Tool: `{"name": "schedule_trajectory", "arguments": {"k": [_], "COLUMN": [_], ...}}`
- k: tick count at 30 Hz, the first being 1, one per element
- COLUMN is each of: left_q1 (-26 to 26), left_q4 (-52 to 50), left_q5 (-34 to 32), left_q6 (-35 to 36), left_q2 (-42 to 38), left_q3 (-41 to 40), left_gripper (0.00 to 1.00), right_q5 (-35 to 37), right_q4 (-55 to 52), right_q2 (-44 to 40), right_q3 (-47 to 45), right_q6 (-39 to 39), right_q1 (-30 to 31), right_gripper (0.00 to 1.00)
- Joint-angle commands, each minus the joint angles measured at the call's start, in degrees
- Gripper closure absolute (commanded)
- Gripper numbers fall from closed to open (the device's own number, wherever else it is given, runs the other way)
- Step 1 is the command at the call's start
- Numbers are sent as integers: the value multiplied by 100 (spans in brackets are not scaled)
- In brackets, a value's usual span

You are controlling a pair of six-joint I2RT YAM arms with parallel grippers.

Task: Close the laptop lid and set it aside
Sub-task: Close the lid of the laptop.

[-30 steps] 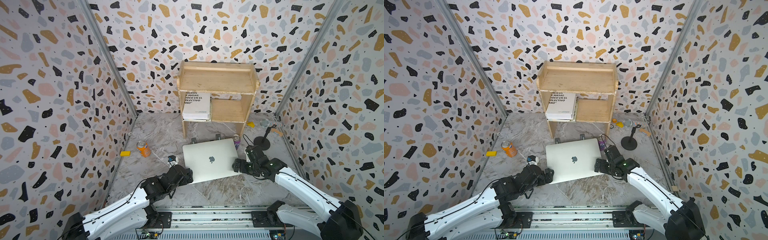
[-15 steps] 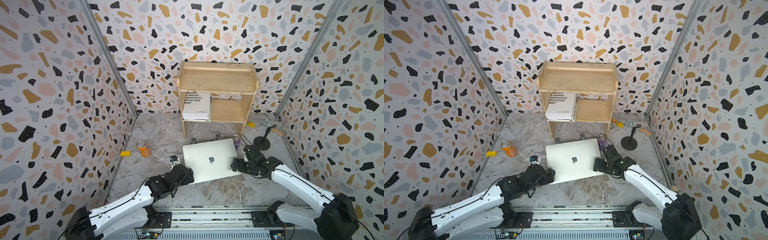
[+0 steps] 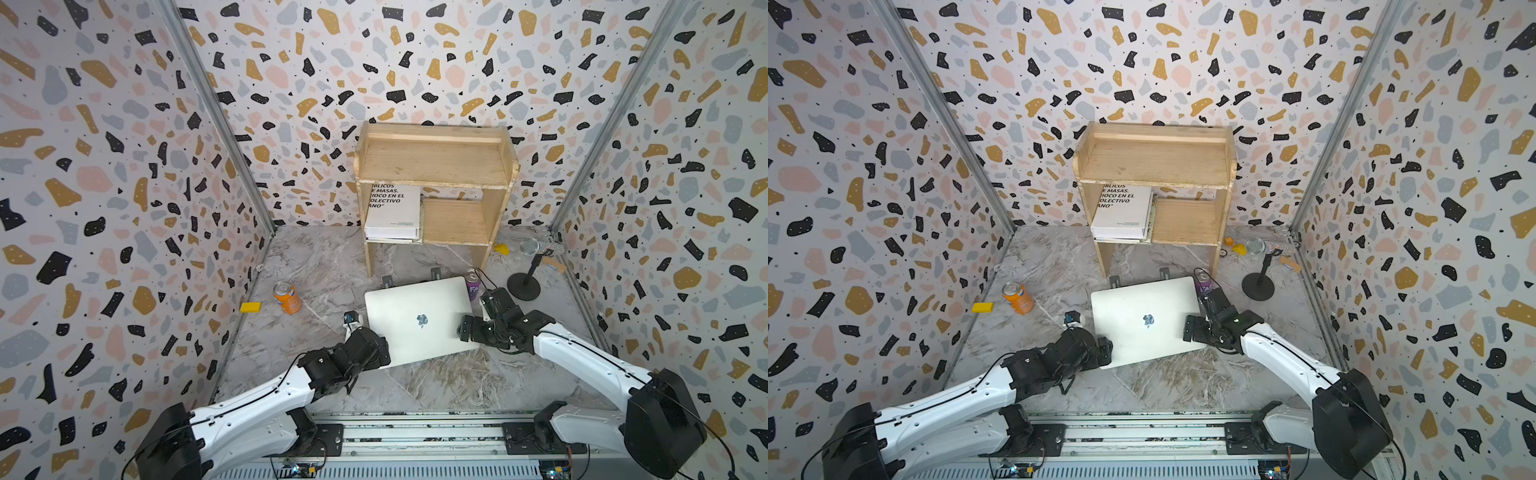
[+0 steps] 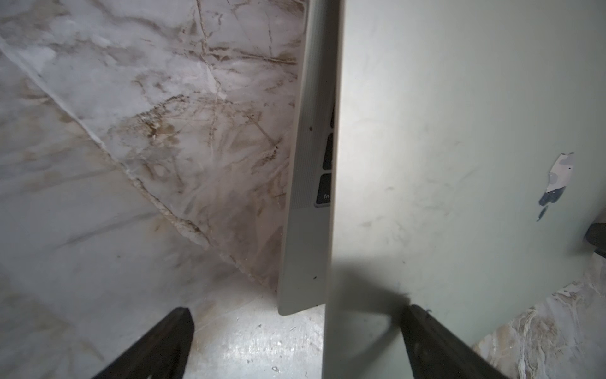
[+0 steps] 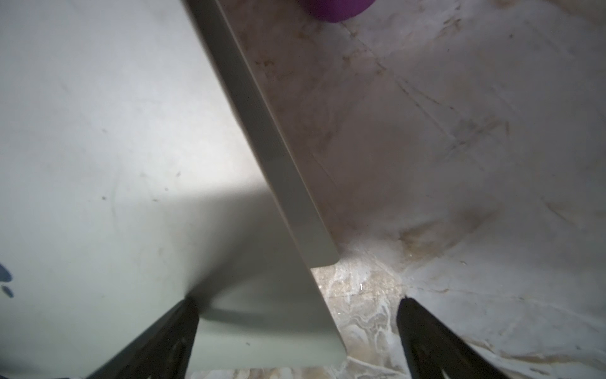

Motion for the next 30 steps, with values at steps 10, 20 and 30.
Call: {"name": "schedule_trajectory", "arguments": {"k": [10,20,30], "left_q1": [-1,-1,-1], "left_q4": [169,111,17], "left_q5": [-63,-70,-163], "left_q6": [75,51,47], "left_q2": [229,96,-210], "left_q3": [23,-10,-129], "left_gripper": [0,0,0], "right_q5": [-3,-7,-19], "right_q4": [143,226,267], "right_q2": [466,853,1065], "right_q3": [280,502,603], "right_q6": [-81,-103,-102], "right_q1": [29,28,30], "right_gripper": [0,0,0]}}
